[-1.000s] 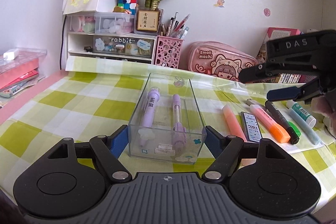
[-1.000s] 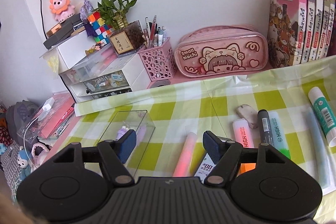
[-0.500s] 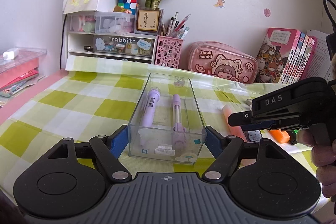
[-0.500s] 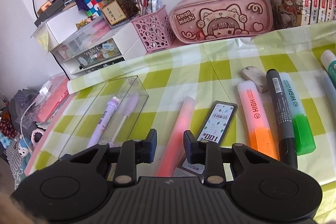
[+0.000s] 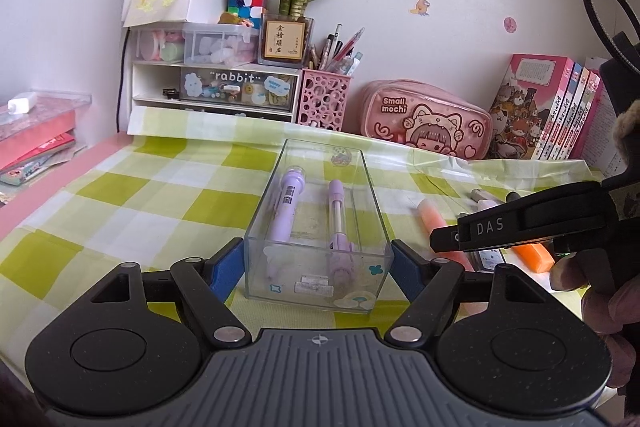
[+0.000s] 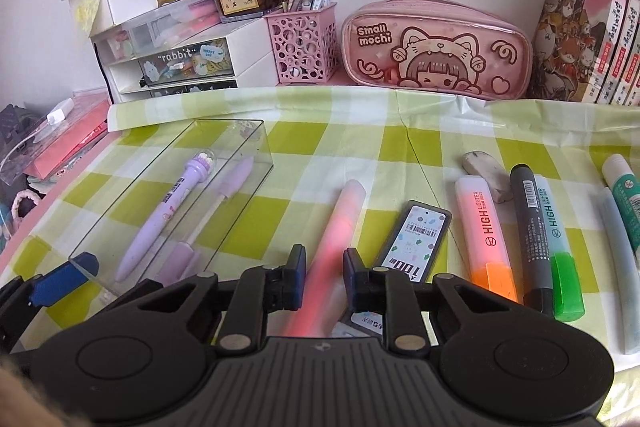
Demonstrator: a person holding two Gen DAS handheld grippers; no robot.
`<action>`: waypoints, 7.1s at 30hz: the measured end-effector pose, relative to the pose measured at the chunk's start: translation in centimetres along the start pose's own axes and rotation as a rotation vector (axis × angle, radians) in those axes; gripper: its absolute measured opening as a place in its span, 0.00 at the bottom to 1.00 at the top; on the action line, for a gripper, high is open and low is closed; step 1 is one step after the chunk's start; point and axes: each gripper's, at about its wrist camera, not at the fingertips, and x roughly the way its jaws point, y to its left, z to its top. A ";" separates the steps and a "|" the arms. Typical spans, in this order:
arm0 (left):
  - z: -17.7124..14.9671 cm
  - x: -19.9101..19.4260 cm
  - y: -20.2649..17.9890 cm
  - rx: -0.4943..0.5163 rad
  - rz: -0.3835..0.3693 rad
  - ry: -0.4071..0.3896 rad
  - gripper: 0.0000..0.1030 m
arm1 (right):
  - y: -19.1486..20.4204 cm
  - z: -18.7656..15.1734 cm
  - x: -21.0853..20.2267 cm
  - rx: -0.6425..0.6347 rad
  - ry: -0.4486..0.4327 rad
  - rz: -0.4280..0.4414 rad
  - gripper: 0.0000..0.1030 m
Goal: Organize stationery
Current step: 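Return the right gripper and grasp the pink highlighter, then place the pink highlighter into the clear tray between the pens and release, then move the right gripper to the black marker and grasp it, then carry the black marker into the clear tray and open the right gripper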
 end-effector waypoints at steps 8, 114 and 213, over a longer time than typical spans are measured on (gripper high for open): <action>-0.1 0.0 0.2 -0.003 -0.003 -0.003 0.73 | 0.8 0.4 -0.1 0.002 0.004 0.000 0.15; -0.2 0.6 0.4 -0.021 0.017 -0.041 0.73 | -11.9 -0.1 -7.8 0.362 -0.164 0.049 0.69; -0.5 0.4 0.8 -0.030 0.000 -0.054 0.74 | 3.8 8.0 3.9 0.418 0.262 0.197 0.16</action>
